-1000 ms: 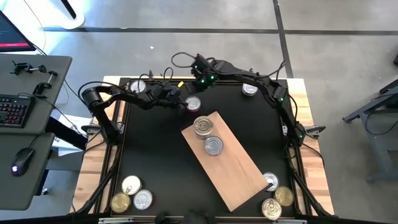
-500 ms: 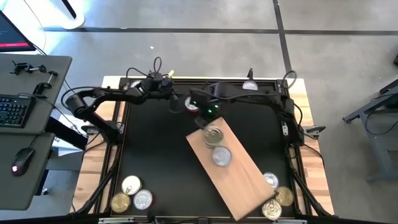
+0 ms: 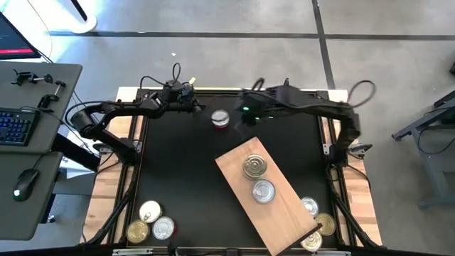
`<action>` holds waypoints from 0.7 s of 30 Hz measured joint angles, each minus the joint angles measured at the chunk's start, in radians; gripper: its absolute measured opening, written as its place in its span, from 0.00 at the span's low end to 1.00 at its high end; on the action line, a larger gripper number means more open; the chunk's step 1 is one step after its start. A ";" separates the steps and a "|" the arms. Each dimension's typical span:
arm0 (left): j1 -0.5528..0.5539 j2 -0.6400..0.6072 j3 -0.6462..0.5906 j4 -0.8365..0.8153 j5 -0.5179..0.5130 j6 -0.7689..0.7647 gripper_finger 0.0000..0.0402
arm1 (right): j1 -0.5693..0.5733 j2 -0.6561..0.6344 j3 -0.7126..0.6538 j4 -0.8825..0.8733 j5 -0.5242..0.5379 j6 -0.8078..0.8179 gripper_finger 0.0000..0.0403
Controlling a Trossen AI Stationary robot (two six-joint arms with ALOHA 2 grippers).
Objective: Stack canned seafood by type on shelf
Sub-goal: Stack the red tuna can on top of the red tuna can on the shelf
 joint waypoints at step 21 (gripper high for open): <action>-0.346 -0.224 0.001 0.128 -0.365 -0.303 0.00 | 0.984 -0.476 -0.637 0.612 -0.088 0.651 0.00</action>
